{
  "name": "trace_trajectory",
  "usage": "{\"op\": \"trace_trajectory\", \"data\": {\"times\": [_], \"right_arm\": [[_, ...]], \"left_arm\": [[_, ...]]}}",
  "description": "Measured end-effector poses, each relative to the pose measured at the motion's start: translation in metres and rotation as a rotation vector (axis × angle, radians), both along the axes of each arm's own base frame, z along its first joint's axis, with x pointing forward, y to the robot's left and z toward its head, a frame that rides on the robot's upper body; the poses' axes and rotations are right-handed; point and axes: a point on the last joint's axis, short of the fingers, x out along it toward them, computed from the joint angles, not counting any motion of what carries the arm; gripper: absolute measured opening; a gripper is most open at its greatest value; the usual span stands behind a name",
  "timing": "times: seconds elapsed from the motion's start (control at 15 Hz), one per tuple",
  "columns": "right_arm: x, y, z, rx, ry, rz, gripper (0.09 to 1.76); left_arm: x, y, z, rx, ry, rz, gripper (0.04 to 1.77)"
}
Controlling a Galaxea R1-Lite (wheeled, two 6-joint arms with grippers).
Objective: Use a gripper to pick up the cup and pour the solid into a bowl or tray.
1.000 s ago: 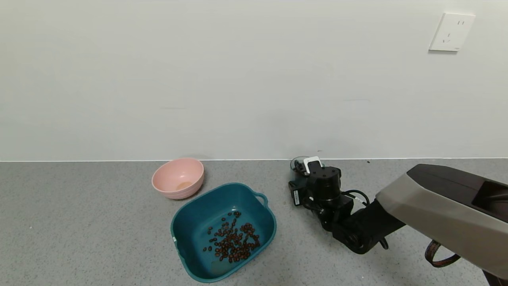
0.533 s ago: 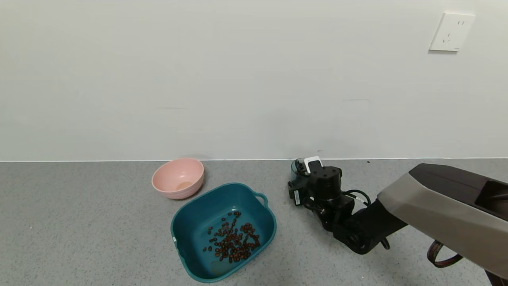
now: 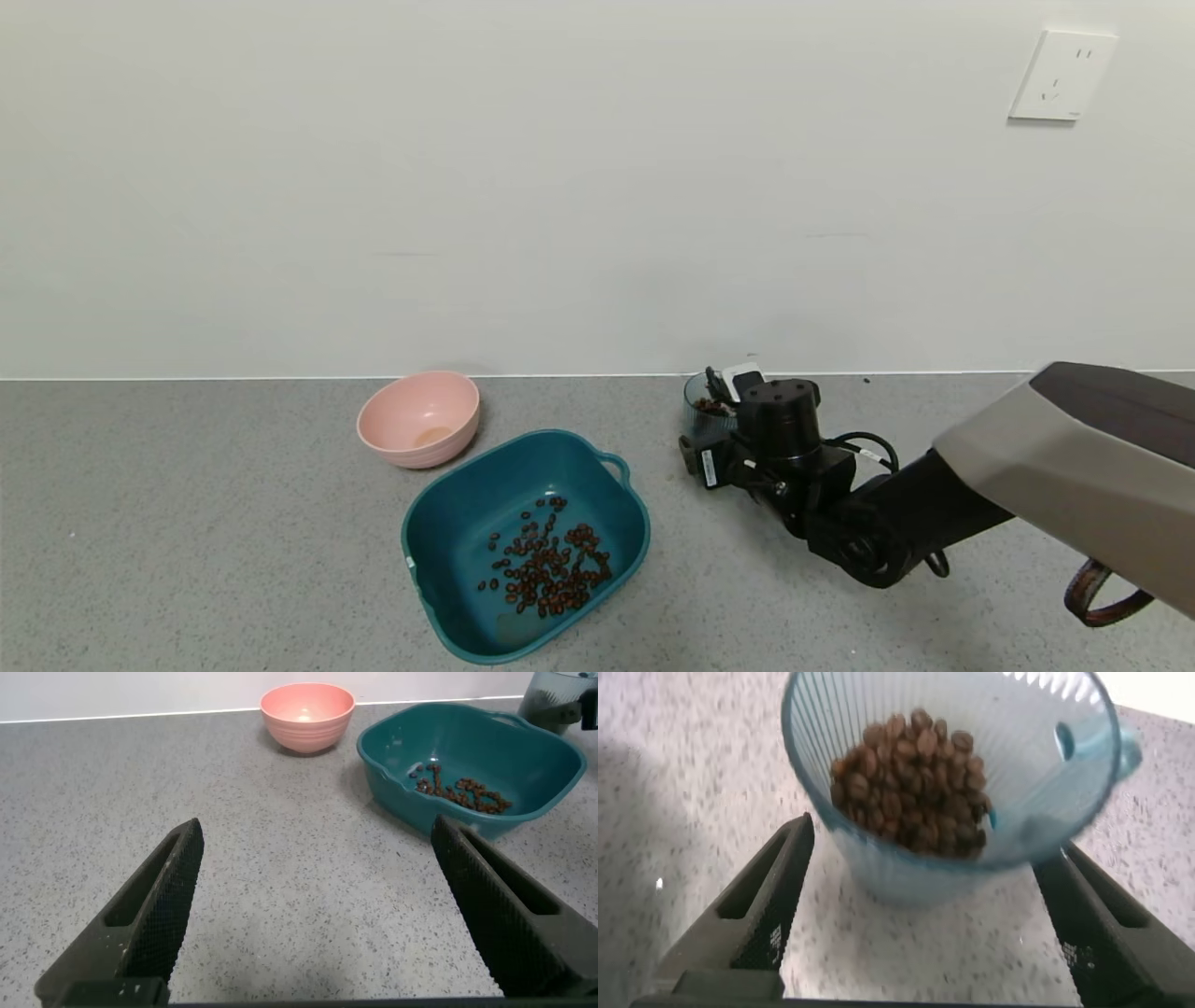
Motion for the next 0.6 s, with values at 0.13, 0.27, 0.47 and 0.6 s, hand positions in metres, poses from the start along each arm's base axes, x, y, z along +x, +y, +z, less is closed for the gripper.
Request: {"op": "trace_trajectory", "data": {"times": [0.13, 0.27, 0.47, 0.6], "right_arm": [[-0.006, -0.004, 0.005, -0.009, 0.027, 0.012, 1.67], [-0.015, -0.011, 0.013, -0.010, 0.050, 0.036, 1.67], [-0.037, -0.024, 0.034, -0.020, 0.082, 0.061, 1.68], [-0.057, -0.037, 0.057, -0.030, 0.103, 0.067, 1.69]], "left_arm": [[0.000, 0.000, 0.000, 0.000, 0.000, 0.000, 1.75], [0.000, 0.000, 0.000, 0.000, 0.000, 0.000, 1.75], [0.000, 0.000, 0.000, 0.000, 0.000, 0.000, 1.75], [0.000, 0.000, 0.000, 0.000, 0.000, 0.000, 1.75]]}}
